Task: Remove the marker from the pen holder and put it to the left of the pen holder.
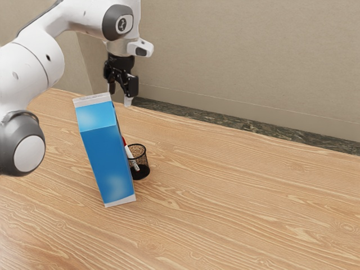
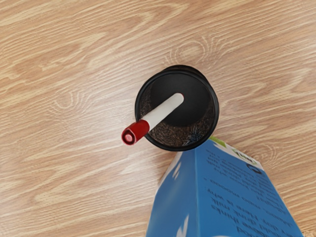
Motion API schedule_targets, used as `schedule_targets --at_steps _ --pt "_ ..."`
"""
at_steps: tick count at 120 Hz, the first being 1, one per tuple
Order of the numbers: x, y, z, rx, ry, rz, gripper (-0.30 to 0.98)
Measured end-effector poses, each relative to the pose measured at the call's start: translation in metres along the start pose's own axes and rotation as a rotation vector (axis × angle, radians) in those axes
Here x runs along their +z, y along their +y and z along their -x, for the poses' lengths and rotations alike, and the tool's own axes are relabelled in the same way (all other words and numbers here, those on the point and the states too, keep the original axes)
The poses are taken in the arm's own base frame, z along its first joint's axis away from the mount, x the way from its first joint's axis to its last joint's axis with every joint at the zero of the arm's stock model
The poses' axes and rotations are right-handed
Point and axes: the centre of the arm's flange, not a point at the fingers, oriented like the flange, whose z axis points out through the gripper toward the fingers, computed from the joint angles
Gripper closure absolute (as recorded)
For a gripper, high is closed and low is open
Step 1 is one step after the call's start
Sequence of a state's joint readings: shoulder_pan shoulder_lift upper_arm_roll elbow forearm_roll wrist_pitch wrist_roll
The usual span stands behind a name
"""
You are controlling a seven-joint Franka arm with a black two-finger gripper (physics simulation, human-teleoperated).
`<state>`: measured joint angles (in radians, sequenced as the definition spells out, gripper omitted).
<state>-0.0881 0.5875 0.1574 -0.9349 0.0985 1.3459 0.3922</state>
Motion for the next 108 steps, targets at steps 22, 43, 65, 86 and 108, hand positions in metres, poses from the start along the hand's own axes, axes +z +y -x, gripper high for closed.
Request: schedule_targets --at_steps 22,43,65,86,108 --pt "0.044 -0.003 -0.022 0.198 -0.061 0.035 0.0" --pt "0.065 -0.005 -0.034 0.329 -0.069 0.061 0.0" --pt "0.082 -0.017 -0.035 0.353 -0.051 0.115 0.0" --pt "0.099 -0.021 -0.04 0.333 -0.042 0.146 0.0" --pt "0.128 -0.036 -0.043 0.283 -0.037 0.181 0.0"
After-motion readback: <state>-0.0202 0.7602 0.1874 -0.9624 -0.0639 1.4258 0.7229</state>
